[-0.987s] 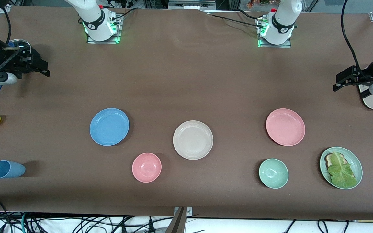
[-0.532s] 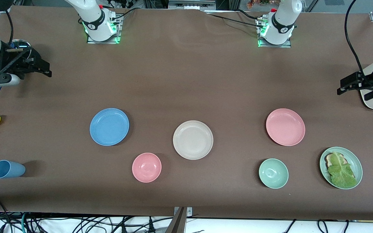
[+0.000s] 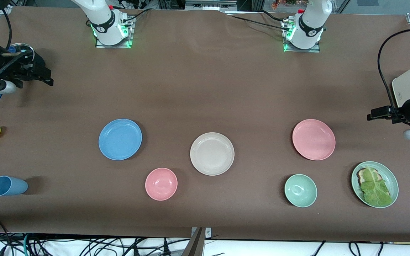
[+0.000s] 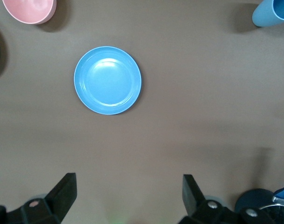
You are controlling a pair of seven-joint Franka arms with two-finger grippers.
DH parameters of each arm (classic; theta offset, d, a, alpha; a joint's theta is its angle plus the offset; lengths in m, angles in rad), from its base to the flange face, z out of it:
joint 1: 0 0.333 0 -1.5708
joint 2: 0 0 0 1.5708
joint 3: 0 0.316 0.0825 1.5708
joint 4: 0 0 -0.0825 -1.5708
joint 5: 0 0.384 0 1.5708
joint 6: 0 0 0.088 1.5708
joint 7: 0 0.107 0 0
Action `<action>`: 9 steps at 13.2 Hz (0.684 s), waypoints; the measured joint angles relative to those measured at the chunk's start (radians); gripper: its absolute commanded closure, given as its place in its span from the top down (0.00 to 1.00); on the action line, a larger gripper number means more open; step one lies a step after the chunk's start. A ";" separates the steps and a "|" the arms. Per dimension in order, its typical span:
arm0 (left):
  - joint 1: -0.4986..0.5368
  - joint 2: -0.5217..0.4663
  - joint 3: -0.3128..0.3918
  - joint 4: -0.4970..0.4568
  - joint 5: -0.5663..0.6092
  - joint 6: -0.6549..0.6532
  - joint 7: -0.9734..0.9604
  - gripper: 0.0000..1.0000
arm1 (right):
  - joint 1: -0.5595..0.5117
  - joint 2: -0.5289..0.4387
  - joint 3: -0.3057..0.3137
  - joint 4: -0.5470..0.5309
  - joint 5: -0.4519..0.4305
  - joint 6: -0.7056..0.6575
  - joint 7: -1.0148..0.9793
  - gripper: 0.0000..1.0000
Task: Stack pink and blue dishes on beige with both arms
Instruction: 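Reach the left gripper to the pink plate while the right gripper reaches the blue plate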
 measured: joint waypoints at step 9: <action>0.004 0.262 -0.006 -0.050 0.000 0.298 0.000 1.00 | -0.001 0.084 -0.003 -0.008 0.000 0.037 0.004 1.00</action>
